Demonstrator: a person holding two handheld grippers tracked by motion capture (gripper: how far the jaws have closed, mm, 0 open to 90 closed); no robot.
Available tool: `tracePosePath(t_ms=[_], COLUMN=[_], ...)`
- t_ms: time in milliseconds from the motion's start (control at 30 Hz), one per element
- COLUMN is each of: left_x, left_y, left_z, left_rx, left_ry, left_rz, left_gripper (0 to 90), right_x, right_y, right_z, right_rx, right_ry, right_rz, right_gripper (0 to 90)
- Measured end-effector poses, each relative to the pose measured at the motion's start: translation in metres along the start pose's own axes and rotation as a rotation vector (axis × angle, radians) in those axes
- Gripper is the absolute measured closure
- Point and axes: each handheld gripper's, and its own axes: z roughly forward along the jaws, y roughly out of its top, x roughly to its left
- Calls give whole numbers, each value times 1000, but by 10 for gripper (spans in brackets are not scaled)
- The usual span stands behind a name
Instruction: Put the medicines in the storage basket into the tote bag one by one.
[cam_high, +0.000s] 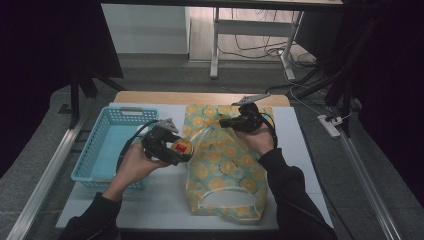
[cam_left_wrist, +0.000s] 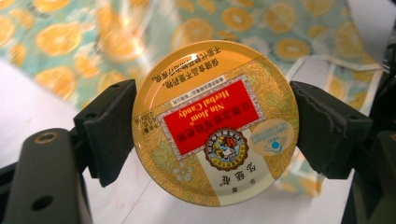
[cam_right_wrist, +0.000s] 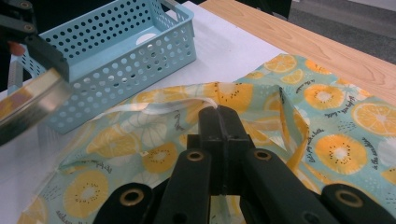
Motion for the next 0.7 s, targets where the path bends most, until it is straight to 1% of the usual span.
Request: tracePosePath(t_ms=[100, 267, 433, 567, 700], left_x=[-5, -11, -18, -21, -23], left_y=[10, 26, 37, 43, 47], left_z=[10, 28, 44, 56, 67], left_rx=[7, 15, 12, 13, 16], left_ry=[-14, -34, -46, -46, -35], left_rz=[26, 54, 78, 87, 100], left_gripper=[201, 201, 201, 201, 201], right_x=[0, 0, -1, -2, -2], right_y=[0, -1, -1, -2, -2], right_z=[1, 1, 1, 1, 1], right_rx=[2, 4, 5, 4, 5], right_ry=[3, 3, 1, 1, 0], right_rz=[1, 1, 9, 7, 8], right_gripper=[900, 900, 900, 900, 900])
